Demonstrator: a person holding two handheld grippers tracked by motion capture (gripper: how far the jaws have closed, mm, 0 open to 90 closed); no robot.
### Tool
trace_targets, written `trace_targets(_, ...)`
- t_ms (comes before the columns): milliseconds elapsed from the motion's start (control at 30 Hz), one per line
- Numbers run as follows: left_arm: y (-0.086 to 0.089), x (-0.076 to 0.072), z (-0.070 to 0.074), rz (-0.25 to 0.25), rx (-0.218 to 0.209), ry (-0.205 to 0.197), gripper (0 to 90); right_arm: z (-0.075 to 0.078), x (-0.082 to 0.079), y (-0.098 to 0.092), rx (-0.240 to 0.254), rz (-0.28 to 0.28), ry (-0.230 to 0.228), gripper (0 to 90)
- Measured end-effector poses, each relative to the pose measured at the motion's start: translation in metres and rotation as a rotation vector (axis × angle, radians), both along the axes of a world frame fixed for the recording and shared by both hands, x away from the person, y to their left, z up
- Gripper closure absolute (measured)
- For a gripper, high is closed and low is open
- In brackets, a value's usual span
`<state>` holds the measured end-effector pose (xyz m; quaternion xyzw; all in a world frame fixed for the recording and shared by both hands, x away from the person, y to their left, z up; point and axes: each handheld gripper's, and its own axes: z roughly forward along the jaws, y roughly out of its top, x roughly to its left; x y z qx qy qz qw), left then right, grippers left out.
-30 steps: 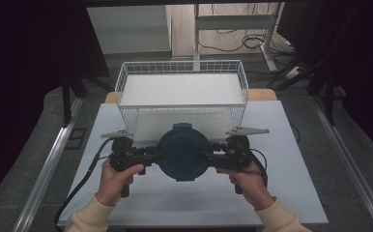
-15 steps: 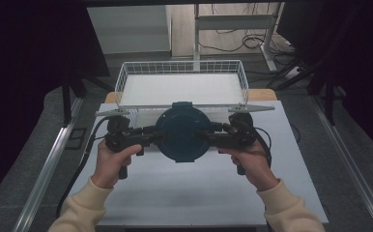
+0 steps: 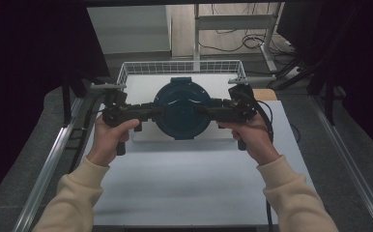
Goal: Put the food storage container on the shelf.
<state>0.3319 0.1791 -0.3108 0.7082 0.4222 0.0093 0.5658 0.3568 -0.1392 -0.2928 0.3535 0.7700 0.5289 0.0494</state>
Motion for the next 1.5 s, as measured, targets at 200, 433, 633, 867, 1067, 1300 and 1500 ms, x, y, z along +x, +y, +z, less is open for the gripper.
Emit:
trace_targets(200,0.002,0.012,0.013,0.004,-0.001,-0.019,44.5,0.015,0.013,0.003,-0.005,0.006,-0.014,35.9)
trace_targets(433,0.003,0.035,0.024,0.006,-0.006,-0.010,44.5,0.028,0.035,0.004,-0.005,0.004,-0.010,35.9)
trace_targets(633,0.005,0.072,0.023,0.000,-0.009,0.025,44.3,0.028,0.066,0.005,0.001,-0.007,0.023,35.9)
trace_targets(867,0.005,0.104,0.003,0.006,-0.007,0.097,43.9,0.010,0.100,0.007,-0.003,-0.023,0.097,35.8)
trace_targets(1067,0.004,0.116,-0.002,0.027,-0.037,0.120,42.7,0.000,0.113,0.007,0.022,-0.045,0.119,35.5)
trace_targets(1300,0.006,0.139,-0.012,0.049,-0.131,0.213,42.1,-0.008,0.134,0.003,0.124,-0.120,0.250,34.6)
trace_targets(1500,0.005,0.153,-0.025,0.044,-0.190,0.308,36.8,-0.019,0.148,0.005,0.158,-0.179,0.376,28.9)
